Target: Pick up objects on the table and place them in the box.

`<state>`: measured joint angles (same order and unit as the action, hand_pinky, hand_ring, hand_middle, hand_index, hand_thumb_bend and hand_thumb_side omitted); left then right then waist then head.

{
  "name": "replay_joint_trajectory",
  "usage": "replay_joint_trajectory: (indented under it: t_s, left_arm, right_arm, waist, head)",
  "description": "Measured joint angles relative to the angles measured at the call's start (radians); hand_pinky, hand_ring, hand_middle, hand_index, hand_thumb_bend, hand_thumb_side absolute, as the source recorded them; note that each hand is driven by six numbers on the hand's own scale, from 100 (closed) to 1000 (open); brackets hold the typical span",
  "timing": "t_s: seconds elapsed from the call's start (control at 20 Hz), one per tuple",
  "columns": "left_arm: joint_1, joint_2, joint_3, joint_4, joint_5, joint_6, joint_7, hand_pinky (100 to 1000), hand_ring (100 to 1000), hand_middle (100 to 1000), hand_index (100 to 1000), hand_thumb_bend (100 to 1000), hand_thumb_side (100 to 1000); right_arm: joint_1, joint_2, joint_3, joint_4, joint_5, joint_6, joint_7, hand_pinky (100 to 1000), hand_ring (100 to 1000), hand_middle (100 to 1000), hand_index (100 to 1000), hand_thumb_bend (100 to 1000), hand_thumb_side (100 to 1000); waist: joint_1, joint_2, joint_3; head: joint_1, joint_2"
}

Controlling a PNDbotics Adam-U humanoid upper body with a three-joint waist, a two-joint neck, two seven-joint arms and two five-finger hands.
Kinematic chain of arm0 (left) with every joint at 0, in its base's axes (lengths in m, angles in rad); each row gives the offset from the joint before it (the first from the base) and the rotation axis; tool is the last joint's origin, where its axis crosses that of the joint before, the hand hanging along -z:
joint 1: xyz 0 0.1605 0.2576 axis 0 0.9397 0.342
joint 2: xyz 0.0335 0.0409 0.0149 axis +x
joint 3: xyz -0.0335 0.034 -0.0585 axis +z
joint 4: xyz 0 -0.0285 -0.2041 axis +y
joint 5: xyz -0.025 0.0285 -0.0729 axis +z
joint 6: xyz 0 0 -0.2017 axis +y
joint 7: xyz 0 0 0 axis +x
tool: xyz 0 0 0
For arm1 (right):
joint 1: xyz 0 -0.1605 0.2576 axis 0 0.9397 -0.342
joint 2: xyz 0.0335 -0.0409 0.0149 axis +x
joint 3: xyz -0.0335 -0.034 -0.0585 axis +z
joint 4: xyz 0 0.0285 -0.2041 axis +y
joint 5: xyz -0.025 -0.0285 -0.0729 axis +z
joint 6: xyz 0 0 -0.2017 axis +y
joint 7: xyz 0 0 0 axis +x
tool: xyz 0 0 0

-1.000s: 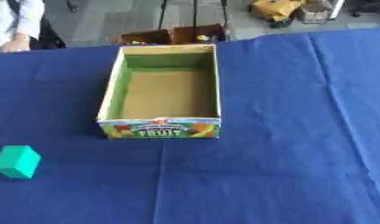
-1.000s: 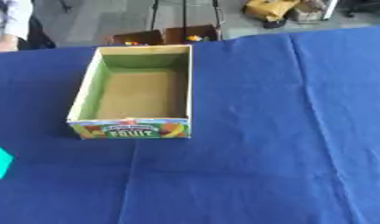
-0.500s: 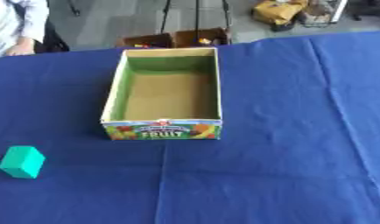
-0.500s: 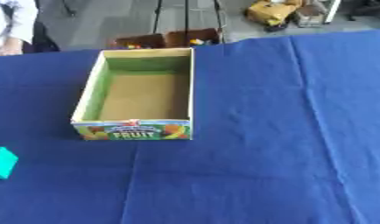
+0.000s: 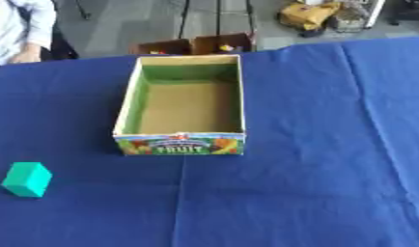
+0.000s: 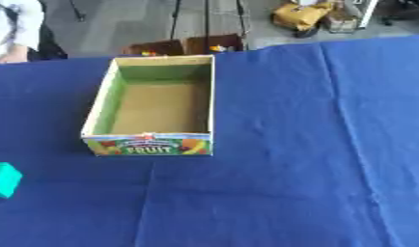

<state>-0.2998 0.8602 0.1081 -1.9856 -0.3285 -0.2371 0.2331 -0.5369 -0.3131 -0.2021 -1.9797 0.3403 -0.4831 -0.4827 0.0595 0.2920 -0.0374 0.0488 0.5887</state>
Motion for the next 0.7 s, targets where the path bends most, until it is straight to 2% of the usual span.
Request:
replay_joint_trajectory:
  t_s: [0.25, 0.5, 0.55, 0.7]
  left_arm:
    - [-0.006, 0.056, 0.001, 0.04, -0.052, 0.04, -0.08, 782, 827, 871, 1000, 190, 915]
    - [-0.046, 0.116, 0.0, 0.123, -0.094, 0.022, -0.236, 834, 882, 905, 1000, 232, 949]
    - [-0.057, 0.126, -0.003, 0.141, -0.104, 0.013, -0.277, 845, 898, 912, 1000, 254, 959]
    - [-0.101, 0.153, -0.013, 0.192, -0.157, -0.024, -0.406, 875, 936, 926, 1000, 425, 995]
  right_arm:
    - [0.0, -0.004, 0.005, 0.0, 0.0, -0.003, 0.002, 646, 662, 518, 687, 100, 887]
    - [0.0, -0.009, 0.007, 0.0, 0.0, -0.005, 0.004, 646, 662, 517, 687, 100, 891]
    - [0.001, -0.009, 0.007, 0.0, -0.001, -0.005, 0.005, 645, 662, 517, 687, 100, 892]
    - [0.001, -0.01, 0.012, 0.0, -0.001, -0.007, 0.007, 645, 662, 517, 686, 100, 894]
  waist:
    - [-0.001, 0.0, -0.004]
    - [-0.001, -0.001, -0.004]
    - [-0.001, -0.002, -0.004]
    - [-0.001, -0.003, -0.005]
  head:
    - [0.009, -0.001]
    - [0.009, -0.001]
    - [0.008, -0.001]
    - [0.0, -0.001]
